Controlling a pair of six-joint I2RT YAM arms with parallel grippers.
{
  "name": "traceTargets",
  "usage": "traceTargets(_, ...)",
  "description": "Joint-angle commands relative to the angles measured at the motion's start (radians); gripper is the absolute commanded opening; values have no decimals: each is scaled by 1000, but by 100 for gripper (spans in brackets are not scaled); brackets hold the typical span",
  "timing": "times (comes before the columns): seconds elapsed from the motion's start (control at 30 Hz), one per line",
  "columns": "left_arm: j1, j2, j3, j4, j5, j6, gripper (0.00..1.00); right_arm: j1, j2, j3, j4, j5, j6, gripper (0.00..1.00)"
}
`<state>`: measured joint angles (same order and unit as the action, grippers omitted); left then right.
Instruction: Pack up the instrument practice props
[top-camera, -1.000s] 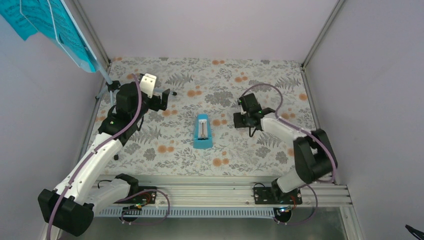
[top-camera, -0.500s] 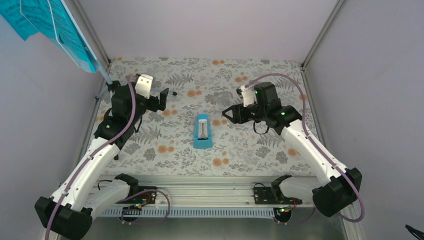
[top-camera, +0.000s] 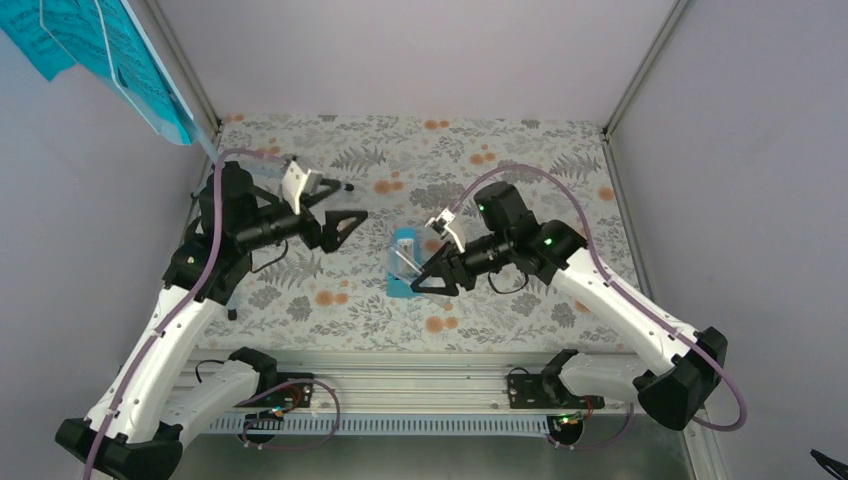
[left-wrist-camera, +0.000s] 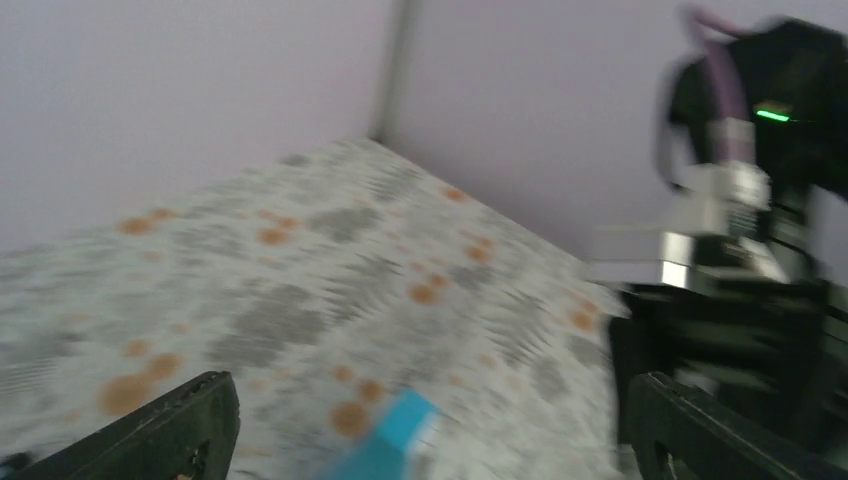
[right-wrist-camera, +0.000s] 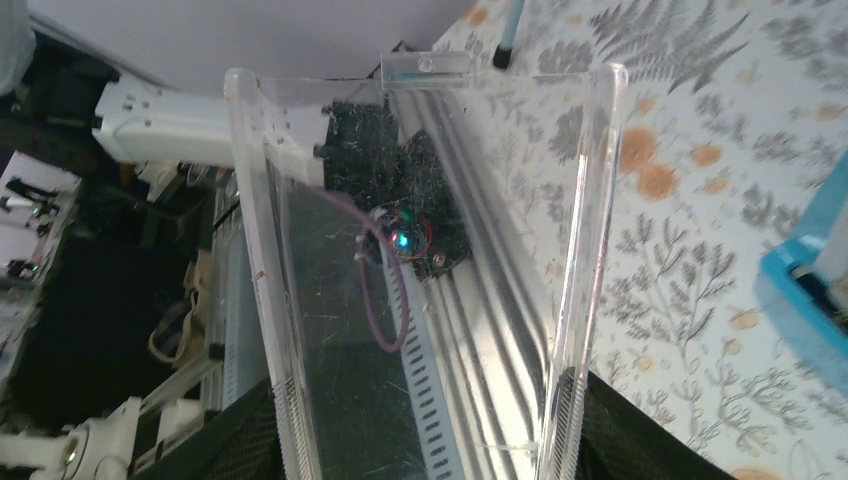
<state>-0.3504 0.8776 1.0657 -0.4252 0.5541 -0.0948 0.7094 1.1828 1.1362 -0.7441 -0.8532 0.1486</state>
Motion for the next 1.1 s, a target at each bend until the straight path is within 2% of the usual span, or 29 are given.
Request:
traceTargets(0.0, -1, -6, -41, -112, 476, -10, 93, 28, 12, -81, -21, -89, -40, 49)
traceTargets(0.1, -1, -28, -79, -175, 537, 3, 87, 47, 16, -129, 7, -111, -39, 49)
traceTargets(0.23, -4, -44, -124, -233, 585, -7, 84, 64, 41, -156, 0, -108, -58, 49)
traceTargets(0.43, -36, -28, -182, -266, 565, -11, 76, 81, 76, -162, 3, -117, -77, 49)
traceTargets(0.73, -206, 41, -206, -225, 480, -45, 57, 96, 103, -159, 9, -121, -86, 49)
traceTargets(1.07, -241, 90, -220, -263, 472, -2, 37, 100, 103, -159, 7, -113, -84, 48)
